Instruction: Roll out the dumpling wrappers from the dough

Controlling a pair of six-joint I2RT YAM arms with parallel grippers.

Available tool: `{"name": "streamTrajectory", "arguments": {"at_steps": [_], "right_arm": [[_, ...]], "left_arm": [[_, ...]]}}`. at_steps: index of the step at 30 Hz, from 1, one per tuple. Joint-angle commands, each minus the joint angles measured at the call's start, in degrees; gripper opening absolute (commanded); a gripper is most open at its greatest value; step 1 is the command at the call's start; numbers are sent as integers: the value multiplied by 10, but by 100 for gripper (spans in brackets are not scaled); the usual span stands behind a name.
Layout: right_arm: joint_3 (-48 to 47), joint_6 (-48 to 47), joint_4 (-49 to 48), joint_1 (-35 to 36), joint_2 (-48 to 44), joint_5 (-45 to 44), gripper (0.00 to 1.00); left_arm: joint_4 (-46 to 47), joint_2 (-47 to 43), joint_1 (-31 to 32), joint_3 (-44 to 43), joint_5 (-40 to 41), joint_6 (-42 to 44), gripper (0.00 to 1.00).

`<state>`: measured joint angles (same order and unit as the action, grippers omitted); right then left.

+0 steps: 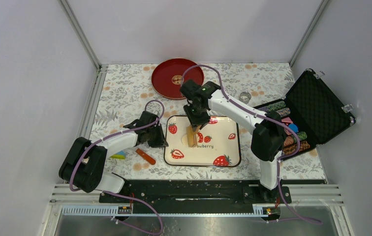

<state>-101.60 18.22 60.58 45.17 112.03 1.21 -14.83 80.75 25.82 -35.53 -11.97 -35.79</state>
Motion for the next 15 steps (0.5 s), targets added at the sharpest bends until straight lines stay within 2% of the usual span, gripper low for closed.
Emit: {"name": "streamTrajectory", "arguments": {"at_steps": [1, 9, 15], "right_arm": [[31, -22, 21, -1, 10, -74, 0], [61, -22, 22, -2, 9, -124, 0], [93, -30, 12, -9, 0, -125, 0]], "left_arm": [[-17, 18, 4, 10, 33, 12, 0], [-16, 18, 4, 10, 33, 12, 0], [-17, 18, 4, 10, 33, 12, 0]]}}
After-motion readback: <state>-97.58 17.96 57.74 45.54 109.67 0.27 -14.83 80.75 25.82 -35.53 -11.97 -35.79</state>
